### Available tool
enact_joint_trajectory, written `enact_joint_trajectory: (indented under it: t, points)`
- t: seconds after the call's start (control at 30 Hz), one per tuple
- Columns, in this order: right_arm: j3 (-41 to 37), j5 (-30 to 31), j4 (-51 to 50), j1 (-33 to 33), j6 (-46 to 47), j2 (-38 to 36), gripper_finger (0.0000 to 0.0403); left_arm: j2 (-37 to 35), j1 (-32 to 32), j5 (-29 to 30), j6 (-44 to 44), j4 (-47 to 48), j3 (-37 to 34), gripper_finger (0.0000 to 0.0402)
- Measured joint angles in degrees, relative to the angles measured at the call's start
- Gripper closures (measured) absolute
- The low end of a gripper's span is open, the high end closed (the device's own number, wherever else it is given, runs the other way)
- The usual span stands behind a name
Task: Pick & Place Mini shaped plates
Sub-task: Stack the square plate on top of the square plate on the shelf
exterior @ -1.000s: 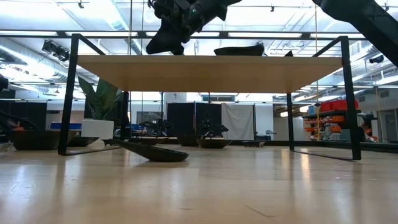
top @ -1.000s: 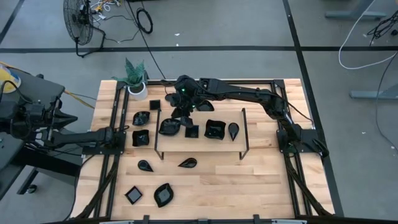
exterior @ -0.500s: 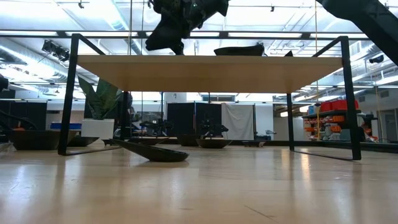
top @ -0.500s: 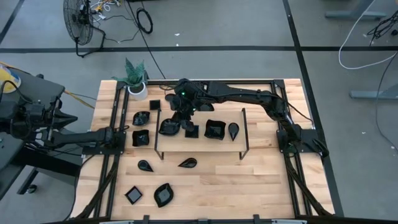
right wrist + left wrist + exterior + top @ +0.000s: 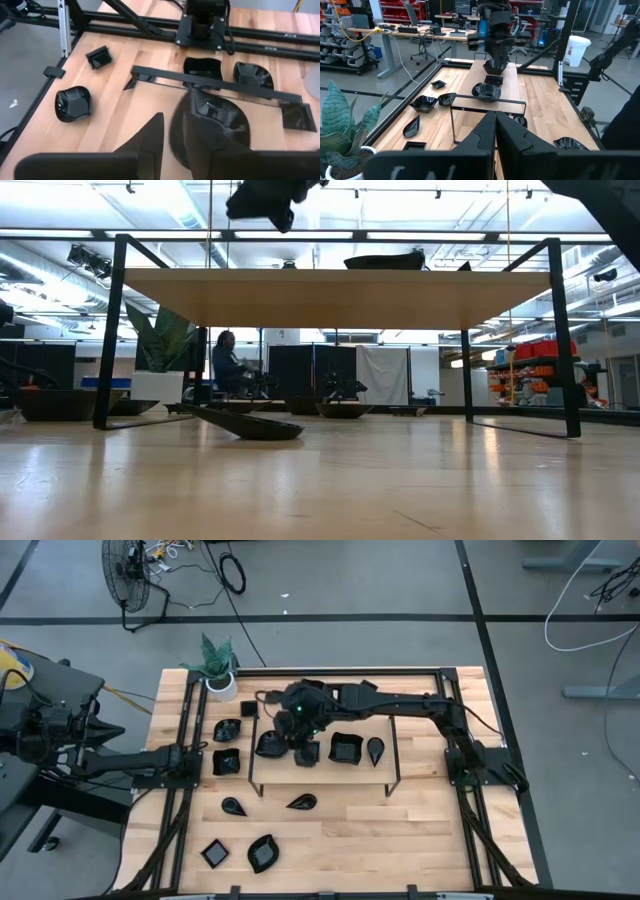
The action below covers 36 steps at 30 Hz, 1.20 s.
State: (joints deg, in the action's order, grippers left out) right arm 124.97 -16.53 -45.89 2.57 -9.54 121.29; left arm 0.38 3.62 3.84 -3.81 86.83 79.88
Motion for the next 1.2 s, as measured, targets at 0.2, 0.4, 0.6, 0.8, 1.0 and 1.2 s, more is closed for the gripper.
enact_joint_trajectory:
  t: [0.2, 0.4, 0.6, 0.8, 1.0, 1.2]
  points:
    - [0.0, 1.4, 0.0, -3.5, 0.0, -0.1, 0.0326, 0.0, 0.0, 0.0, 0.0, 0.0, 0.0, 0.0383]
    - [0.0, 5.1, 0.0, -6.4, 0.0, -0.2, 0.0326, 0.0, 0.0, 0.0, 0.0, 0.0, 0.0, 0.0383]
    - [0.0, 8.4, -0.2, -10.0, 0.0, -0.2, 0.0326, 0.0, 0.0, 0.0, 0.0, 0.0, 0.0, 0.0383]
    - [0.0, 13.2, -1.2, -14.4, 0.0, -0.2, 0.0326, 0.0, 0.0, 0.0, 0.0, 0.0, 0.0, 0.0383]
    - [-5.8, 15.6, 0.8, -18.0, 1.0, -1.4, 0.0326, 0.0, 0.0, 0.0, 0.0, 0.0, 0.0, 0.0383]
    - [-20.4, 16.1, 6.5, -18.2, 8.9, -8.0, 0.0326, 0.0, 0.0, 0.0, 0.0, 0.0, 0.0, 0.0383]
